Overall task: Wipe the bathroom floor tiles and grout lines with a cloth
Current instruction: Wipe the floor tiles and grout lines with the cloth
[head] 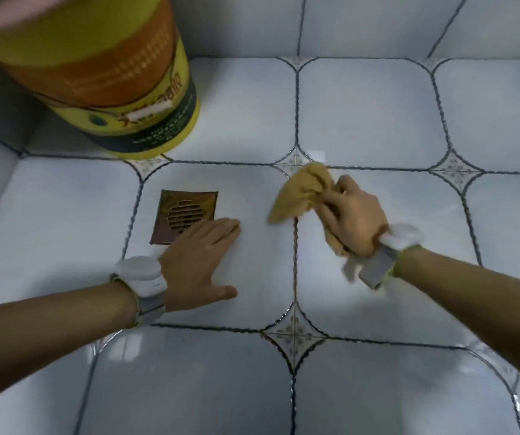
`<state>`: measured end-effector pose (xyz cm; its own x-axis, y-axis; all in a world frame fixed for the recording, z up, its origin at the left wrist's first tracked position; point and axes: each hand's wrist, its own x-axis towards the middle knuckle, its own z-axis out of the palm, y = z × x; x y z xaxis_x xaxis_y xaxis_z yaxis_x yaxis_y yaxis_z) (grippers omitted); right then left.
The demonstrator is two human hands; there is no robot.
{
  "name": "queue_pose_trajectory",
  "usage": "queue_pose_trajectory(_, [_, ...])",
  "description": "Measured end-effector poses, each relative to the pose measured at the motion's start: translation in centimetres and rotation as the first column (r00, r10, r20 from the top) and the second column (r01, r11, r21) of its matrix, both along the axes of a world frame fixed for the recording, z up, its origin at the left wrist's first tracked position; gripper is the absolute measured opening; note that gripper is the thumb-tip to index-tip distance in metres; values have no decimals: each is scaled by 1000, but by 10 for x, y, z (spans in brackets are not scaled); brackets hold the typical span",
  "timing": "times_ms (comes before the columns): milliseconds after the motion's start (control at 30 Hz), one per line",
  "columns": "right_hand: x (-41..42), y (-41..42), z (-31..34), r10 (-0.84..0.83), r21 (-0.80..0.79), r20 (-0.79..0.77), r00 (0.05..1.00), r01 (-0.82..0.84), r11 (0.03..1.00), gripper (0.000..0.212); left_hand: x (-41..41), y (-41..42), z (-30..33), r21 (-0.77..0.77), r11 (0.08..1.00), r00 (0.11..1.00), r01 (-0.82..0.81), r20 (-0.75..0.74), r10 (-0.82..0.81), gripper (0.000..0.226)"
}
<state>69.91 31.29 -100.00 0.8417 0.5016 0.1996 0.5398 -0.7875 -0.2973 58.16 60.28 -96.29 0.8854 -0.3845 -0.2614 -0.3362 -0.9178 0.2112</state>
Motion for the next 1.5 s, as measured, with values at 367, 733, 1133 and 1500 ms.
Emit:
queue_pose_trajectory(367, [-86,48,27,688,-172,-335,643,-760,627,24,14,44,-3,-133,969,970,-210,97,224,100])
queue_pose_trajectory(733, [81,152,3,-163,29,-60,985,165,986,18,-32,99,-9,-144,883,883,-447,86,461,88])
queue_pose_trajectory(1133, [-134,115,-19,736,66,-141,662,-736,674,29,-117,103,17,-185,814,825,-551,27,565,80])
queue_pose_trajectory(1500, [-28,228,-10,65,40,-100,993,-61,997,23,-85,117,1,-101,779,785,-618,-22,620,77])
